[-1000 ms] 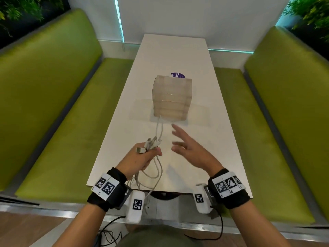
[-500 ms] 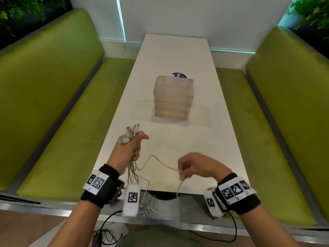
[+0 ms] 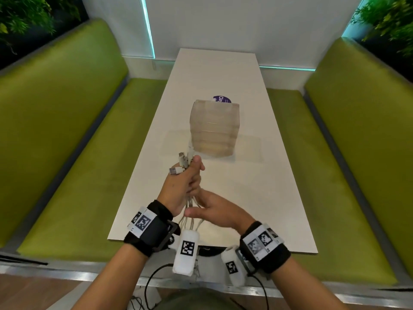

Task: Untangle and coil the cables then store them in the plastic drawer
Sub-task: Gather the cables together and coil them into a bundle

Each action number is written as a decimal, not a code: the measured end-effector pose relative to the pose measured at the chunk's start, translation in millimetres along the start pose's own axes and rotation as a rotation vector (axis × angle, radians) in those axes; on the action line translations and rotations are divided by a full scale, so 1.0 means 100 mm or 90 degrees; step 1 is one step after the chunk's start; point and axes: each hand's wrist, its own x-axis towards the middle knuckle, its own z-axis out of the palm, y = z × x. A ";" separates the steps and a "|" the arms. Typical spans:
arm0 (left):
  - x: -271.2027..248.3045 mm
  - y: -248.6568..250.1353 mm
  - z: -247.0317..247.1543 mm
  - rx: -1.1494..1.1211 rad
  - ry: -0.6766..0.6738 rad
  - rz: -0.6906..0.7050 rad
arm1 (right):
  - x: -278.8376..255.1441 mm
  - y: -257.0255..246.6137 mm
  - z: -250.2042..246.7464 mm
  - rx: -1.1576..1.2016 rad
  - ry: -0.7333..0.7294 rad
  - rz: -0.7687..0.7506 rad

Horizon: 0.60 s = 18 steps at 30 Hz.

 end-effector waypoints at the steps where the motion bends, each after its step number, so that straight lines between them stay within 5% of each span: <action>1: 0.02 0.04 0.05 0.022 -0.015 -0.001 | 0.03 -0.04 0.07 0.023 0.004 -0.021; 9: 0.15 0.15 0.06 0.143 -0.019 -0.046 | -0.02 -0.10 0.01 0.105 0.006 -0.001; 18: 0.34 0.34 0.09 0.374 -0.057 -0.008 | 0.06 -0.27 -0.06 0.296 0.126 -0.019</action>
